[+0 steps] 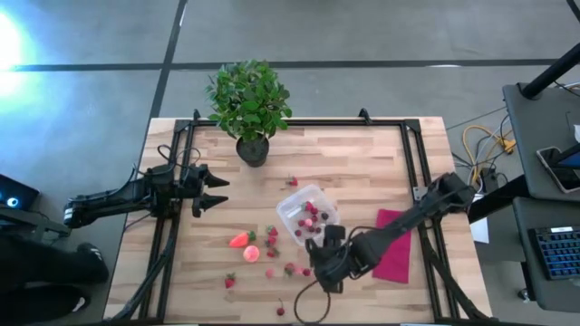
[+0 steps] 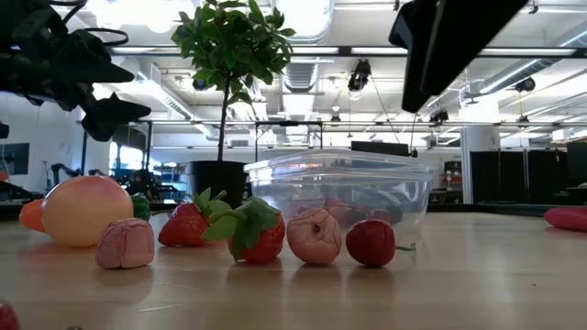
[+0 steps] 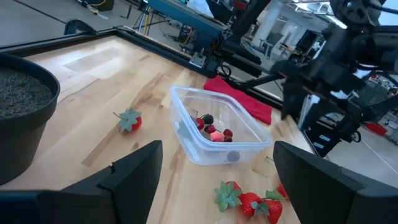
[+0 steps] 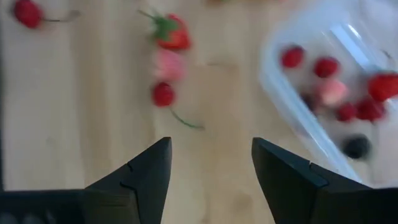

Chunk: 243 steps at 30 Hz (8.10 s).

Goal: Pick and placing Produce into tupperware
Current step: Put the red cherry into the transparent bin, then put the pink peach into the transparent bin, then put the red strawberry into the transparent bin

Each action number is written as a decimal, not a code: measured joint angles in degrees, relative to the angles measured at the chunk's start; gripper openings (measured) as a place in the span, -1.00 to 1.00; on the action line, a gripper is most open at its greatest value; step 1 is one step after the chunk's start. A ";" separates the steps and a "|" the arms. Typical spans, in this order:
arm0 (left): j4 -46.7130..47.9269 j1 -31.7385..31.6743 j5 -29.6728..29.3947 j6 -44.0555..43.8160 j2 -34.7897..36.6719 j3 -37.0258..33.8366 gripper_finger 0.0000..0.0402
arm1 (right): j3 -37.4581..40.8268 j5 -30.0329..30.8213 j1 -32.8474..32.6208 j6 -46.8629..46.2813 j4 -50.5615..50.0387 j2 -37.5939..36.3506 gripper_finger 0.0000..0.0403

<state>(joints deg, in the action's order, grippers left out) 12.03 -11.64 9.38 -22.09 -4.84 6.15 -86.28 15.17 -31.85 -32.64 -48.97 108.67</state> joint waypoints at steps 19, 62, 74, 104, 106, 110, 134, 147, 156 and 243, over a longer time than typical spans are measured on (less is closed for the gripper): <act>-0.02 0.00 0.01 0.00 0.00 0.00 0.46 | 16.90 -4.86 -2.15 6.05 31.69 0.16 0.07; 0.00 0.00 0.01 0.00 0.00 -0.02 0.46 | 14.71 -2.05 0.38 11.66 35.54 8.47 -0.22; 0.02 0.00 0.03 0.00 0.00 -0.02 0.46 | 8.86 4.43 0.63 8.10 23.87 6.95 -0.55; 0.00 0.00 0.02 0.00 0.02 -0.02 0.46 | 6.31 -0.89 9.07 19.10 14.87 -6.72 0.06; 0.00 0.02 0.03 -0.01 0.00 -0.02 0.46 | 5.90 -0.59 7.32 22.16 15.49 -5.76 0.06; 0.02 0.02 0.01 -0.01 0.00 0.00 0.46 | 4.95 -1.22 6.25 15.20 16.36 -3.33 0.07; -0.35 0.00 0.01 -0.01 0.00 -0.01 0.46 | -3.56 -5.33 3.43 14.81 15.48 12.90 0.07; -0.90 0.00 0.03 0.00 0.00 -0.02 0.46 | -4.52 -4.81 2.71 13.14 17.02 15.55 0.07; -0.88 0.02 0.03 0.00 0.00 -0.02 0.46 | -4.52 -2.08 2.60 13.22 17.16 16.01 0.06; -0.88 0.00 0.00 -0.02 0.00 -0.01 0.46 | -12.74 10.35 4.45 -13.52 14.22 -8.52 0.22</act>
<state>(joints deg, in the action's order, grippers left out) 11.16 -11.64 9.38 -22.10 -4.84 6.13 -99.03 25.52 -27.40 -46.15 -34.76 100.15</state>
